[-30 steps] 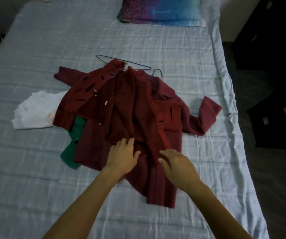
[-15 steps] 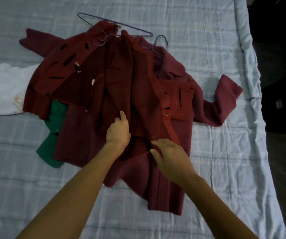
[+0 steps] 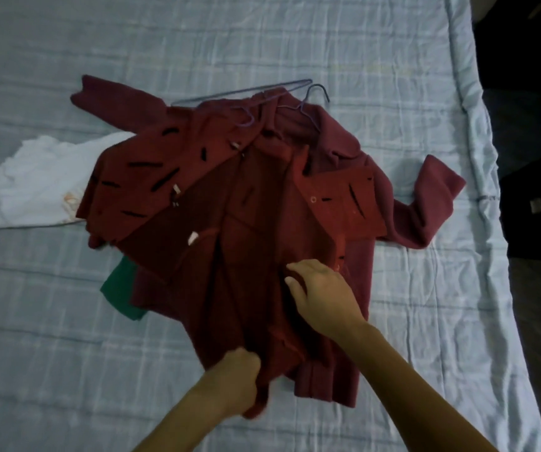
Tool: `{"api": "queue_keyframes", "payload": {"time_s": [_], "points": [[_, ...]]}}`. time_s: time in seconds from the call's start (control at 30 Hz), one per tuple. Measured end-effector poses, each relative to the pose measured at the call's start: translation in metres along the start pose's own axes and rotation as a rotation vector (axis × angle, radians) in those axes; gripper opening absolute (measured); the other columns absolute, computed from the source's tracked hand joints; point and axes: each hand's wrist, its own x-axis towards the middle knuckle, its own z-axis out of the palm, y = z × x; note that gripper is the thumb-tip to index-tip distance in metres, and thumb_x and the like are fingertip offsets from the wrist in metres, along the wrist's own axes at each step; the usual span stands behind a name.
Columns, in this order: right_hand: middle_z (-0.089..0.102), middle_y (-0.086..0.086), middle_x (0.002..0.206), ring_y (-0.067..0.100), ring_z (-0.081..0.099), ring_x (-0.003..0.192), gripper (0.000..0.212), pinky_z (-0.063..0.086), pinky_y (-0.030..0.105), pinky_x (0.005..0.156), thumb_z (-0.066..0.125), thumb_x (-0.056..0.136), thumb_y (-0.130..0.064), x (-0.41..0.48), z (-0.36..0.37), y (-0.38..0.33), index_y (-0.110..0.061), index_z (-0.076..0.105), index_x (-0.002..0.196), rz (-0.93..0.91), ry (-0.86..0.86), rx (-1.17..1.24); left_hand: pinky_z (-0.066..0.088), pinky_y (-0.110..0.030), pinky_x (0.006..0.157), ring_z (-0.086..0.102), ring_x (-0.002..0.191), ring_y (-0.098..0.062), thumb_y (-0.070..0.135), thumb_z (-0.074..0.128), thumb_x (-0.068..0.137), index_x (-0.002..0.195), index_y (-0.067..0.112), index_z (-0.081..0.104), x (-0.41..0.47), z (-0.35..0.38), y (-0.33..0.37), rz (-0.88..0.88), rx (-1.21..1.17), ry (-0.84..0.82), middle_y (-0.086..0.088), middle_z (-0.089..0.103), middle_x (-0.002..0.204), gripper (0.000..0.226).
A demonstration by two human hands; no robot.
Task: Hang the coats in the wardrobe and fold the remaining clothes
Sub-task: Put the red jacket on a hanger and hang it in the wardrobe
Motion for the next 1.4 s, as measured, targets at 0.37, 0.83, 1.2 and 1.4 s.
{"api": "queue_keyframes", "payload": {"time_s": [0.37,0.83,1.2,1.4], "points": [[0.061,0.000,0.122,0.016,0.056,0.113,0.034,0.044,0.036,0.096,0.049,0.095,-0.031,0.034,0.002,-0.005,-0.016,0.059,0.124,-0.034,0.033,-0.043,0.046,-0.035,0.070,0.064,0.089,-0.029,0.030,0.046,0.091,0.102,0.020,0.059,0.041,-0.155,-0.008,0.010,0.108,0.780,-0.007,0.066,0.098,0.019],[0.062,0.000,0.119,0.017,0.056,0.110,0.033,0.044,0.037,0.096,0.050,0.093,-0.030,0.122,-0.002,0.023,-0.017,0.060,0.121,-0.090,0.098,-0.114,0.029,-0.054,0.104,0.027,0.134,-0.034,0.047,0.058,0.086,0.143,0.015,0.023,0.179,-0.253,-0.024,-0.195,0.158,0.825,-0.019,0.028,0.145,0.074],[0.061,0.011,0.113,0.031,0.055,0.108,0.042,0.045,0.043,0.087,0.059,0.080,-0.017,0.266,0.014,0.012,-0.009,0.058,0.121,-0.167,0.263,-0.231,0.004,-0.060,0.111,0.003,0.142,-0.035,0.056,0.039,0.091,0.149,0.018,-0.005,0.274,-0.231,-0.053,-0.203,0.042,0.691,-0.024,0.007,0.151,0.083],[0.041,0.018,0.142,0.035,0.027,0.138,0.058,0.028,0.050,0.109,0.049,0.085,-0.020,0.340,0.027,0.001,-0.008,0.039,0.140,-0.168,0.276,-0.327,-0.009,-0.062,0.107,-0.026,0.139,-0.037,0.067,0.036,0.086,0.147,0.018,-0.019,0.298,-0.232,-0.064,-0.146,-0.030,0.645,-0.027,-0.013,0.151,0.095]]}}
